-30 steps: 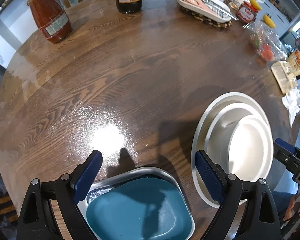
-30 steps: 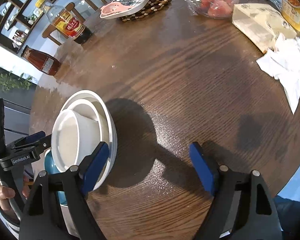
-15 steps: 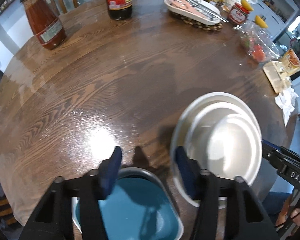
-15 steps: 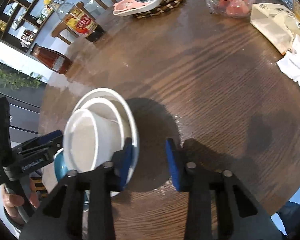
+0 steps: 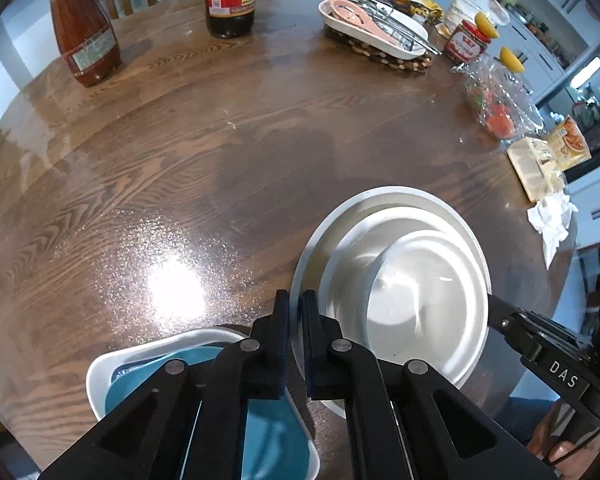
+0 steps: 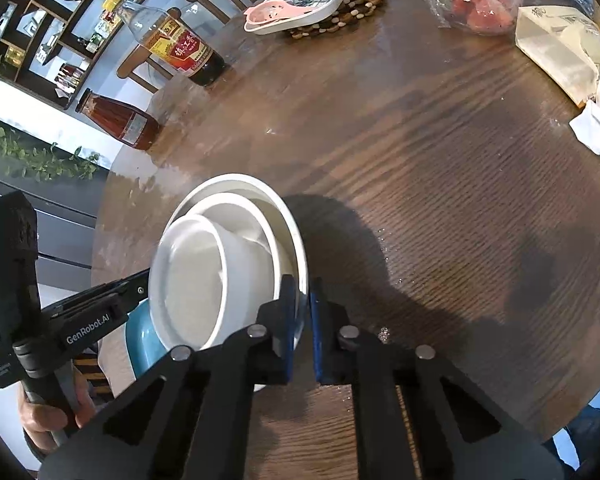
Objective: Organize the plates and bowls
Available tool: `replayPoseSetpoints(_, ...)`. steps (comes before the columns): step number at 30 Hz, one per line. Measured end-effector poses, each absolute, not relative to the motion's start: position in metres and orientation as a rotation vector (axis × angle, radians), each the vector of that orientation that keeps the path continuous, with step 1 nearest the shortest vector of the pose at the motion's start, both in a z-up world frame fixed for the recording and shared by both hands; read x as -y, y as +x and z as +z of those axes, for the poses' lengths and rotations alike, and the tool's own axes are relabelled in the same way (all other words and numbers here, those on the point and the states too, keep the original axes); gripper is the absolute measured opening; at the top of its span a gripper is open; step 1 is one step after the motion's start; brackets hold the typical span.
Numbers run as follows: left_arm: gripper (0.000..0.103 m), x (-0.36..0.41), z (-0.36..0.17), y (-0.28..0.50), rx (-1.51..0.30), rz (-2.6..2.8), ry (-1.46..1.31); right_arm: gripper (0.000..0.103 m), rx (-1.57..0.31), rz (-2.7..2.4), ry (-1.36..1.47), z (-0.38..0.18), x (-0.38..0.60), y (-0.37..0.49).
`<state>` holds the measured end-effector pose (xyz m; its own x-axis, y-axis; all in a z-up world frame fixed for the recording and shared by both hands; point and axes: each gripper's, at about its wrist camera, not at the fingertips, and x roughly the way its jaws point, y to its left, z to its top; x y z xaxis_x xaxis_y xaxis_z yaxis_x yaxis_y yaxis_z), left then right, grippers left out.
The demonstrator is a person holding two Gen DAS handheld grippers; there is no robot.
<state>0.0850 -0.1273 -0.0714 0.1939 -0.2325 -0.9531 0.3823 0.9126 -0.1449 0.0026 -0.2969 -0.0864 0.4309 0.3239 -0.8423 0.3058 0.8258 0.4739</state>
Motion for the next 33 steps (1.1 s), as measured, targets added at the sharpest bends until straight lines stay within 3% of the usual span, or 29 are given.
replayPoseSetpoints(33, 0.002, 0.13, -0.039, 0.057, -1.121, -0.383, 0.114, 0.01, -1.086, -0.008, 0.571, -0.057, 0.296, -0.01)
